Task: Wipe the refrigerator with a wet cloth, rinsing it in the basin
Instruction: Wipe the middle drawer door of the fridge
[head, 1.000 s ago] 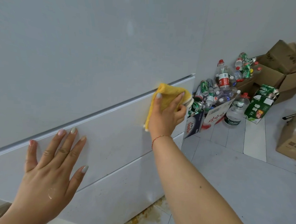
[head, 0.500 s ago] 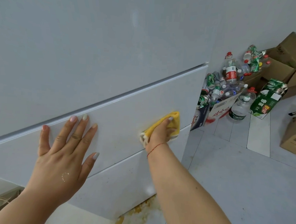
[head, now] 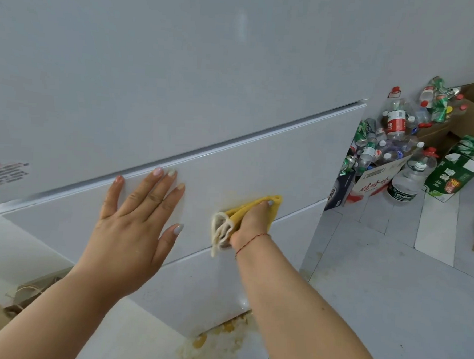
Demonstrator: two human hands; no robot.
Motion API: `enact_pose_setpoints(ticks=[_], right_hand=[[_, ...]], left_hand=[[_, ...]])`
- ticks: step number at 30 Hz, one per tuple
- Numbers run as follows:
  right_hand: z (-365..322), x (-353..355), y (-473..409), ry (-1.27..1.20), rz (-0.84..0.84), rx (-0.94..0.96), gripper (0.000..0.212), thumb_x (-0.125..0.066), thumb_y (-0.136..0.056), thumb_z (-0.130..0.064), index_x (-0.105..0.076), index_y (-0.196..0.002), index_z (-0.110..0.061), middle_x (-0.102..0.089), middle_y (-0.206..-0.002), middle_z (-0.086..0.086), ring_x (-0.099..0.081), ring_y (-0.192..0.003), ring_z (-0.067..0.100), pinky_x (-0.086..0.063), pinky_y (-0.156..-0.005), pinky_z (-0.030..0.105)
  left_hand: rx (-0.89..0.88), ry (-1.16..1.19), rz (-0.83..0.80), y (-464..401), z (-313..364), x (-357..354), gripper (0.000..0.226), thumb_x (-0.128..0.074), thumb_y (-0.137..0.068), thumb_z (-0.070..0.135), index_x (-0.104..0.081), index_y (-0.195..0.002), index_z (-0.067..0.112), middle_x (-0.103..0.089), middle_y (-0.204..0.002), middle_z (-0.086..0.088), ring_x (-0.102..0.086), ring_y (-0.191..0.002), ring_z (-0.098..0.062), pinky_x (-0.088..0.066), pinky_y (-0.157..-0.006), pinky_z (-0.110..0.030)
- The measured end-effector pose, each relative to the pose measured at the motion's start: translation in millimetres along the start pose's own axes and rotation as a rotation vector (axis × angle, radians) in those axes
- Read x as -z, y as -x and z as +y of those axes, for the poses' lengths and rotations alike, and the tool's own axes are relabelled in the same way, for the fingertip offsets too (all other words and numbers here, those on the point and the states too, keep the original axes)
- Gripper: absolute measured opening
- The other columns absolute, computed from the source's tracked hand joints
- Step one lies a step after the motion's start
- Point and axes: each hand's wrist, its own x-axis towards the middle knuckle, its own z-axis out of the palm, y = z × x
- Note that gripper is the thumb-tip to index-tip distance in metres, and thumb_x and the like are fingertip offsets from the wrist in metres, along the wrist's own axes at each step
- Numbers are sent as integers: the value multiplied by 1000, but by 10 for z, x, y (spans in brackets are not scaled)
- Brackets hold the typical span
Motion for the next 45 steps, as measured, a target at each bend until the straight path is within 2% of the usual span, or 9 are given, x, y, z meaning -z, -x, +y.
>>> enact_pose_setpoints(ticks=[5,10,15,21,28,34,39,41,45], right_hand=[[-233,41,-51,2,118,89,69,-31,-86,-73,-47,-129,-21,-60,-97,8,-58,-73,25,-44,-75,40],[372,-137,-234,138,175,42,122,-16,-32,-104,-36,-135,-42,-47,-110,2,-52,-115,32,-44,-81,46],[874,-423,642,85,73,-105,124,-21,-29,-96,-17,-144,-48,-36,-149,0,-45,-128,33,-33,-104,58],[1395,-572,1219,-69,-238,-493,103,-40,-60,-91,-27,-144,-32,-37,-148,11,-41,-128,43,-29,-105,62],[1122,-542,1066,-50,-522,-638,69,-20,-92,-56,-50,-134,-10,-51,-132,25,-49,-115,46,-32,-96,70],[675,-362,589,20,-164,-84,72,-19,-90,-67,-58,-106,-8,-64,-110,22,-62,-87,34,-43,-86,62],[1055,-371,788,552,28,482,82,-36,-90,-62,-2,-153,-20,-9,-157,19,-27,-138,35,-27,-112,46],[1344,-321,971,701,-37,796,89,-36,-87,-57,2,-152,-10,-5,-155,26,-13,-142,36,-12,-115,37],[1777,-242,976,996,-101,1273,84,-42,-86,-54,-12,-152,-11,-12,-151,28,-14,-137,44,-16,-113,54]], left_hand=[[53,147,171,223,-174,152,46,-39,-96,27,-56,-131,3,-53,-138,-12,-40,-136,-25,-25,-116,-48],[260,277,295,519,-303,257,37,-40,-95,21,-66,-110,-2,-67,-108,-14,-55,-108,-30,-40,-98,-35],[383,328,279,805,-439,315,40,-35,-97,25,-66,-104,1,-65,-99,-11,-53,-101,-26,-35,-90,-24],[520,431,242,1025,-569,331,42,-33,-96,32,-65,-109,8,-63,-108,-5,-52,-105,-20,-38,-87,-27],[589,542,223,1085,-634,311,36,-37,-96,29,-64,-111,10,-56,-108,6,-55,-99,-16,-40,-84,-26],[638,593,221,1099,-639,295,37,-36,-96,31,-64,-111,11,-58,-104,6,-51,-91,-7,-36,-77,-13],[684,603,241,1198,-689,272,39,-35,-96,33,-64,-110,11,-61,-107,3,-51,-91,-5,-34,-77,-5],[706,605,257,1238,-711,268,38,-35,-96,33,-64,-109,11,-60,-105,4,-50,-91,-2,-33,-76,-3],[745,607,283,1340,-742,274,36,-36,-96,32,-64,-108,13,-59,-104,7,-49,-90,0,-34,-76,-2]])
